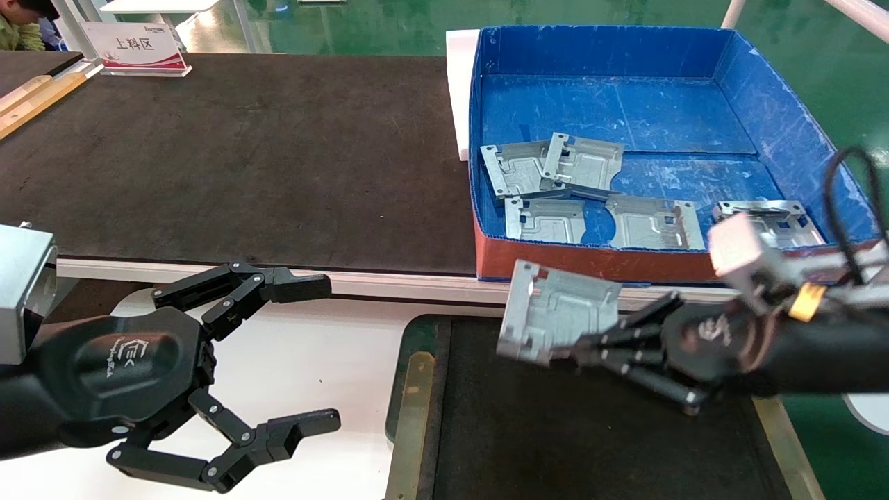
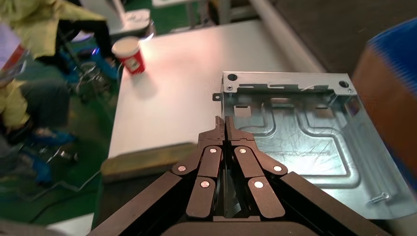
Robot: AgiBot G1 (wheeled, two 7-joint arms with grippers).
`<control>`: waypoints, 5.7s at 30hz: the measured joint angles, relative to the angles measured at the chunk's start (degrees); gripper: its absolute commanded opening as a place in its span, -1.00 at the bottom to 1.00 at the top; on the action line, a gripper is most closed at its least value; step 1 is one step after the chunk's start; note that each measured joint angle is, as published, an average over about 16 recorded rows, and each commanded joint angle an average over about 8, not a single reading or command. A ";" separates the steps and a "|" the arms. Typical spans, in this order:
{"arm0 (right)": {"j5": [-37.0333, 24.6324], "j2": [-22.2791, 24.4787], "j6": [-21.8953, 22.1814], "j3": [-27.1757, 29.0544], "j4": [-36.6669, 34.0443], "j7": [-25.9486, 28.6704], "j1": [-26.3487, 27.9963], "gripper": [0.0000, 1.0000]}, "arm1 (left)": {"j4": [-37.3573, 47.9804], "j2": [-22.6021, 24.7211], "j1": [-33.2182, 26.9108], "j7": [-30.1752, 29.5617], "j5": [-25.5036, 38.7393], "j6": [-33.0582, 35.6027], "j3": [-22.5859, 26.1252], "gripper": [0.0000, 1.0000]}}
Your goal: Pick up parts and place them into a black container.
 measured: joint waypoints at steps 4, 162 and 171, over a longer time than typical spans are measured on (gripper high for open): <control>0.47 -0.49 0.11 -3.52 -0.17 -2.37 -0.64 -1.00 | 0.00 0.00 0.00 0.00 0.00 0.00 0.00 1.00; 10.51 -16.52 -0.29 -20.01 -14.40 -31.70 7.63 1.00 | 0.00 0.00 0.00 0.00 -0.01 -0.01 0.01 1.00; 14.08 -13.66 -0.21 -20.05 -9.70 -28.94 8.76 1.00 | 0.01 -0.01 0.01 0.00 -0.01 -0.02 0.00 1.00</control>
